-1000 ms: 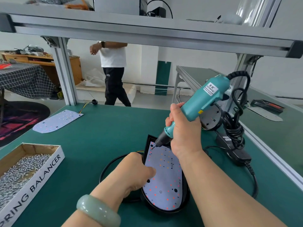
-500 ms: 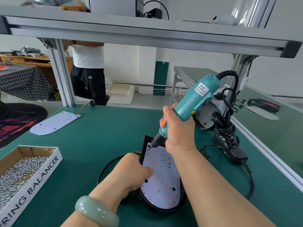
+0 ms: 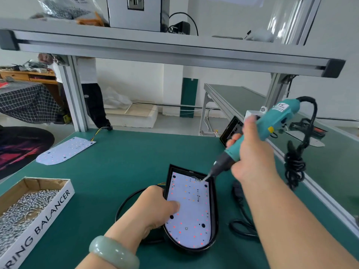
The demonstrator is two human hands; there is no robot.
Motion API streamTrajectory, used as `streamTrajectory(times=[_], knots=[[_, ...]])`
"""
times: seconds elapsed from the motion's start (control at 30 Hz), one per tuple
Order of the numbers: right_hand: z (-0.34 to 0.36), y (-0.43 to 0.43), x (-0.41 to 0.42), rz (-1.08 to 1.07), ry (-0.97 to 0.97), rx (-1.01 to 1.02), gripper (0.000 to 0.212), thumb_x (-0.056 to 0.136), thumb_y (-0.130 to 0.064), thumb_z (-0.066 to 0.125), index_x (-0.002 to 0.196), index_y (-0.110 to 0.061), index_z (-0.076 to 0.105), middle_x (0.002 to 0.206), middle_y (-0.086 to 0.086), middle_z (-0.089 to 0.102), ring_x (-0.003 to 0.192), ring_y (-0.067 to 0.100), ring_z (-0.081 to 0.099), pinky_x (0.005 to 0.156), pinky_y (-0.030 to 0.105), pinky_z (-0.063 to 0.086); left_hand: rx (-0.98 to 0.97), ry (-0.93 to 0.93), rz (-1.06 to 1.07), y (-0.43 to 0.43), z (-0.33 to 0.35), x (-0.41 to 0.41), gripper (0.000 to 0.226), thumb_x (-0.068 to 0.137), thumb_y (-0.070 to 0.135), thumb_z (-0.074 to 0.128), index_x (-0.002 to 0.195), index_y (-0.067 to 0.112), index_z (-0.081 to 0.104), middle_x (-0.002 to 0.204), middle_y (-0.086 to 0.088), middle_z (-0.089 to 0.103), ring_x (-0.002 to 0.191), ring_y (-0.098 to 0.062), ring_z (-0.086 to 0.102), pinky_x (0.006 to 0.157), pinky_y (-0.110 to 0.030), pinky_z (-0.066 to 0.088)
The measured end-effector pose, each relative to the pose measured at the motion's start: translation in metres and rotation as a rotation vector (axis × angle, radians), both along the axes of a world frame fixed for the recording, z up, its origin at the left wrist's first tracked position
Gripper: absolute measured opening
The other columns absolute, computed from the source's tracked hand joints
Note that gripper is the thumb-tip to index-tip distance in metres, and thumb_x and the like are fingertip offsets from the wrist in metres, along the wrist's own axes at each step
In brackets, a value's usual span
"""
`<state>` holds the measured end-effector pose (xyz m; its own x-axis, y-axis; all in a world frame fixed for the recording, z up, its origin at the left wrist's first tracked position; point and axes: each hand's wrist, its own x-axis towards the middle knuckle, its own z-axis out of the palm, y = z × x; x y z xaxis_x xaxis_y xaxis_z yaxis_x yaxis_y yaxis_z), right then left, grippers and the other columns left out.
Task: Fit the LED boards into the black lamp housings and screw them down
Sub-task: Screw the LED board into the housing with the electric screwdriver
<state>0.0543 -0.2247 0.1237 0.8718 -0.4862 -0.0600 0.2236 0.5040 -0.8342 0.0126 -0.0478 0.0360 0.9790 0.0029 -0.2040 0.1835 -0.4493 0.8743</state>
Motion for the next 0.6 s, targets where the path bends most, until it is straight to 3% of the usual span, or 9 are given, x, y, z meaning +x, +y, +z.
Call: streamTrajectory(times=[0.07, 0.17, 0.23, 0.33, 0.43, 0.6], knots=[[0.002, -0.026, -0.006, 0.004, 0.176, -0.114, 0.031, 0.091, -0.046, 0.060, 0.084, -0.017, 0.052, 0.061, -0.001, 0.061, 0.047, 0.011, 0.060, 0.049, 0.022, 0.049, 0.004, -0.005, -0.002, 0.000, 0.000, 0.000, 0.018, 0.080, 0.011, 0.061, 0.062, 0.014, 0.060, 0.041, 0.011, 0.054, 0.034, -0.004, 0.045, 0.038, -0.010, 0.033], [-0.008, -0.061, -0.017, 0.081, 0.374, -0.368, 0.013, 0.096, -0.016, 0.056, 0.085, -0.011, 0.051, 0.077, 0.009, 0.059, 0.060, 0.020, 0.055, 0.055, 0.028, 0.045, 0.017, -0.010, 0.000, 0.001, 0.000, -0.001, 0.020, 0.080, 0.013, 0.062, 0.060, 0.015, 0.061, 0.043, 0.009, 0.056, 0.037, -0.007, 0.046, 0.039, -0.010, 0.033], [-0.018, -0.081, -0.026, 0.136, 0.478, -0.628, 0.004, 0.094, -0.007, 0.056, 0.091, -0.006, 0.054, 0.080, 0.013, 0.059, 0.061, 0.023, 0.053, 0.056, 0.031, 0.043, 0.023, -0.014, 0.002, 0.002, 0.000, -0.003, 0.020, 0.079, 0.014, 0.061, 0.060, 0.014, 0.061, 0.047, 0.008, 0.057, 0.042, -0.010, 0.048, 0.041, -0.011, 0.033], [-0.028, -0.100, -0.041, 0.192, 0.627, -1.169, 0.009, 0.090, -0.013, 0.062, 0.094, -0.008, 0.056, 0.081, 0.014, 0.061, 0.066, 0.027, 0.058, 0.058, 0.031, 0.045, 0.022, -0.018, 0.010, 0.003, -0.001, -0.003, 0.014, 0.079, 0.014, 0.062, 0.065, 0.014, 0.064, 0.053, 0.004, 0.061, 0.047, -0.013, 0.051, 0.042, -0.012, 0.036], [-0.033, -0.108, -0.057, 0.233, 0.734, -1.561, 0.013, 0.089, -0.024, 0.063, 0.090, -0.017, 0.052, 0.076, 0.004, 0.060, 0.062, 0.018, 0.057, 0.050, 0.028, 0.038, 0.006, -0.008, 0.015, 0.004, -0.001, -0.004, 0.010, 0.080, 0.016, 0.062, 0.072, 0.012, 0.066, 0.061, 0.000, 0.065, 0.051, -0.014, 0.053, 0.044, -0.013, 0.038], [-0.053, -0.109, -0.080, 0.224, 0.763, -1.814, 0.021, 0.090, -0.037, 0.059, 0.106, -0.027, 0.050, 0.084, -0.005, 0.055, 0.064, 0.008, 0.055, 0.048, 0.021, 0.034, 0.004, -0.004, 0.021, 0.005, -0.003, -0.003, 0.010, 0.080, 0.017, 0.063, 0.072, 0.012, 0.066, 0.063, 0.000, 0.066, 0.051, -0.015, 0.054, 0.042, -0.013, 0.038]])
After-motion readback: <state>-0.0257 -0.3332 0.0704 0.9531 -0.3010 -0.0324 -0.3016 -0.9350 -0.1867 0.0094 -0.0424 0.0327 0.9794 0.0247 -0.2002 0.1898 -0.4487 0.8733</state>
